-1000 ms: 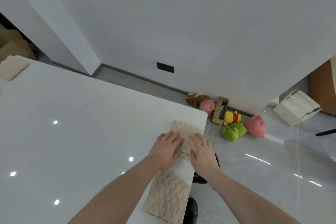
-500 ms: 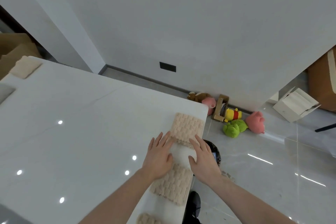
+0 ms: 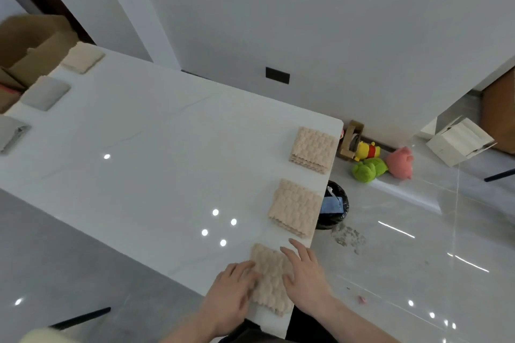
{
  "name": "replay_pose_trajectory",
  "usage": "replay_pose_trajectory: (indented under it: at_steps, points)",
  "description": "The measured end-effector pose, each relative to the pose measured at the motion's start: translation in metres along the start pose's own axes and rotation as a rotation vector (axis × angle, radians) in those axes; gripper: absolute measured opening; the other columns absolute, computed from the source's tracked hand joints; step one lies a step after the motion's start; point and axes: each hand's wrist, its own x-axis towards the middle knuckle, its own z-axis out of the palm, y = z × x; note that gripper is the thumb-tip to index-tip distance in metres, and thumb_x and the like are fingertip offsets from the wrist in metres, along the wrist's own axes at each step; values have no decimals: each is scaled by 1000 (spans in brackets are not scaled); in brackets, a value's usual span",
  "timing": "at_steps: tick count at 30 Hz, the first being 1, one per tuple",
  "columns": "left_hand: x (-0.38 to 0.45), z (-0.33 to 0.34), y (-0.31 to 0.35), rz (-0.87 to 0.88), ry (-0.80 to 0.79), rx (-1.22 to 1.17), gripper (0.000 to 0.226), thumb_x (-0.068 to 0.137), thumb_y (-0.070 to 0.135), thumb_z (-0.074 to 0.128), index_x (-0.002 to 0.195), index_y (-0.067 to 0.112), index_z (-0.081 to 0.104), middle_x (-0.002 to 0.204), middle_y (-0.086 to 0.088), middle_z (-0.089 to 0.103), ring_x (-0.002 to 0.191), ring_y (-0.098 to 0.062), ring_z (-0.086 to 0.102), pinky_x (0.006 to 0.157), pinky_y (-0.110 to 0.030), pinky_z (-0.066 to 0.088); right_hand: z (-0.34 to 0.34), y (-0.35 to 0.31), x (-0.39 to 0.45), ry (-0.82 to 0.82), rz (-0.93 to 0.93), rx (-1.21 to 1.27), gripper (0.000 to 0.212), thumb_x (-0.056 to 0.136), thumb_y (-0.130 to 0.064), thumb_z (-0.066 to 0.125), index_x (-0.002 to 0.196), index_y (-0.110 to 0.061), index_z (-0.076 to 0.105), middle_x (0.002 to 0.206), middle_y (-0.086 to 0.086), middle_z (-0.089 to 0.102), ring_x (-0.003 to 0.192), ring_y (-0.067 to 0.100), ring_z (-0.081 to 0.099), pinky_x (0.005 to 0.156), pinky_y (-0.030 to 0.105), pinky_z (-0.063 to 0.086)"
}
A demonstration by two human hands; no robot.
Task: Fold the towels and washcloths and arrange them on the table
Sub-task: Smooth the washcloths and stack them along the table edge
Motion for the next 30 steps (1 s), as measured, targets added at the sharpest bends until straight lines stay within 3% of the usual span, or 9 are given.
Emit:
replay_pose_trajectory:
  at_steps: [6, 9, 12, 18, 23, 30]
  points:
    - [-4, -4, -3, 50, -162, 126, 64, 89, 22, 48, 152, 27, 35, 163, 1, 22, 140, -28, 30, 113, -42, 31, 27, -14, -13, -46, 49, -44, 73, 92, -30, 56, 158, -27, 26, 166, -5, 16, 148, 25, 23, 119, 40, 34]
    - [-9, -10, -1, 75, -95, 66, 63, 89, 19, 49, 151, 28, 38, 163, 2, 24, 138, -28, 33, 111, -42, 36, 29, -20, -20, 24, 69, -28, 77, 92, -30, 57, 160, -28, 21, 168, -5, 8, 150, 25, 20, 121, 37, 33]
    - [-21, -21, -4, 49, 29, -23, 64, 91, 24, 49, 153, 32, 36, 165, 8, 19, 145, -22, 25, 117, -39, 31, 21, -27, -20, 95, 38, -44, 78, 96, -30, 56, 162, -28, 15, 169, -5, 3, 152, 24, 14, 123, 35, 28]
    - [-48, -44, -19, -30, 172, -116, 60, 93, 26, 50, 151, 34, 39, 167, 13, 13, 150, -16, 18, 120, -31, 26, 1, -28, 1, 87, 30, -121, 83, 98, -37, 54, 164, -23, 6, 171, 1, -5, 157, 30, 0, 128, 41, 16]
    - [-69, -48, -28, -132, 271, -190, 54, 91, 29, 52, 144, 41, 45, 165, 22, 12, 149, -9, 20, 115, -30, 34, -7, -29, 17, 53, 46, -116, 93, 93, -50, 57, 164, -25, 2, 171, -1, -9, 158, 30, -1, 126, 43, 23]
    - [-107, -35, -18, -226, 352, -286, 46, 95, 26, 55, 138, 41, 49, 152, 32, 9, 139, 0, 24, 98, -4, 26, -14, -15, 26, 8, 46, -75, 90, 93, -53, 57, 163, -25, 9, 171, 3, 5, 156, 28, 9, 122, 44, 28]
